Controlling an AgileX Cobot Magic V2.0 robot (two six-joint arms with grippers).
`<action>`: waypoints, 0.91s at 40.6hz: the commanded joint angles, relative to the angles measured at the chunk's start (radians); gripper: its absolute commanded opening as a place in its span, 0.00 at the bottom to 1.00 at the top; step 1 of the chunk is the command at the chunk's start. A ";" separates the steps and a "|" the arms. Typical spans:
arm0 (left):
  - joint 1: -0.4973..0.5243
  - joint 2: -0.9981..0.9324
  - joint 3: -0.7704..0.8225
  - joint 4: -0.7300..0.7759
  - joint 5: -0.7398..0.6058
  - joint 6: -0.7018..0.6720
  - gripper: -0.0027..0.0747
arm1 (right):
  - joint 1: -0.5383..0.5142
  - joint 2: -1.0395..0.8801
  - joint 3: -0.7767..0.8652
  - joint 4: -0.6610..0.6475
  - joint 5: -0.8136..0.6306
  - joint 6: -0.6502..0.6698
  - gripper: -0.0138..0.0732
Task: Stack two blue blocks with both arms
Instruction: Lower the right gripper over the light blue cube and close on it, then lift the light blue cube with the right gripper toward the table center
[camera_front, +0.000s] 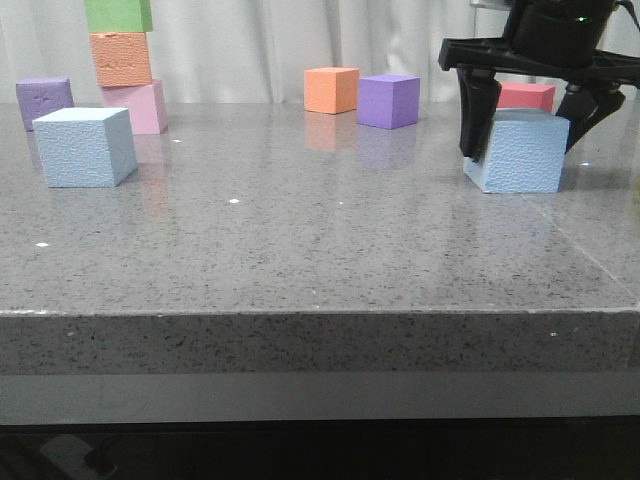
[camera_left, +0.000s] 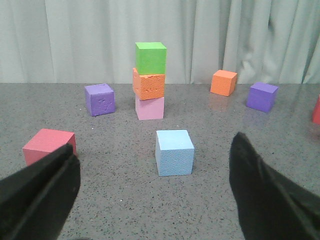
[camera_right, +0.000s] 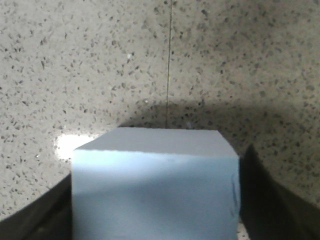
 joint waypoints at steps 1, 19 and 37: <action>-0.009 0.018 -0.027 0.001 -0.088 -0.001 0.81 | 0.002 -0.054 -0.035 -0.009 -0.020 0.001 0.67; -0.009 0.018 -0.027 0.001 -0.088 -0.001 0.81 | 0.000 -0.054 -0.041 -0.004 -0.036 0.000 0.53; -0.009 0.018 -0.027 0.001 -0.088 -0.001 0.81 | 0.270 -0.004 -0.251 -0.238 0.036 0.302 0.53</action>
